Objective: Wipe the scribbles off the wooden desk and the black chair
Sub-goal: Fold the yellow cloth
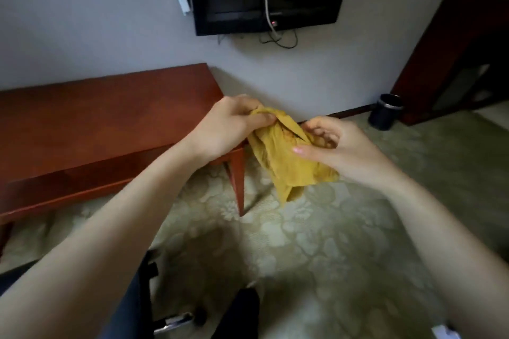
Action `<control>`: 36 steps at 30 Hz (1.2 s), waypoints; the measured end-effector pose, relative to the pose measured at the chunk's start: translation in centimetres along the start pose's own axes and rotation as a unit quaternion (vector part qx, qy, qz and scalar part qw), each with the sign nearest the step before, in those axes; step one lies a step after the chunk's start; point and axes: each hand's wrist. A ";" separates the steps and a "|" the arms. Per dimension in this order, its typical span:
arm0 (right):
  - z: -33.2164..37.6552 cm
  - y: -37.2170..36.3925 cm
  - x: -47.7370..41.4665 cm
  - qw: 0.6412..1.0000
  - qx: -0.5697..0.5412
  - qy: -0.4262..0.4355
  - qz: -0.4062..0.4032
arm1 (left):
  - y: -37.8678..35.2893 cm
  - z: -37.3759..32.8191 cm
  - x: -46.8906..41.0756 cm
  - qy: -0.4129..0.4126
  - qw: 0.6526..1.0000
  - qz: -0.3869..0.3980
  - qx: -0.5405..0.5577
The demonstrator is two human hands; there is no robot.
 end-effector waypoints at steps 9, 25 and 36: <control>-6.5 12.7 -11.5 0.985 0.084 -0.037 -0.147 | -7.6 -0.2 -22.0 -0.054 0.984 0.128 0.115; -24.2 34.9 -24.6 0.893 0.305 -0.087 -0.321 | -25.5 -2.4 -54.6 -0.187 0.924 0.301 -0.146; -32.5 56.8 -30.9 0.941 0.175 -0.041 -0.288 | -43.0 -10.6 -76.1 -0.121 0.953 0.269 0.064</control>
Point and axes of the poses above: each hand's wrist, its own x-axis away from the middle knuckle, its own y-axis out of the back of the hand, z = x × y
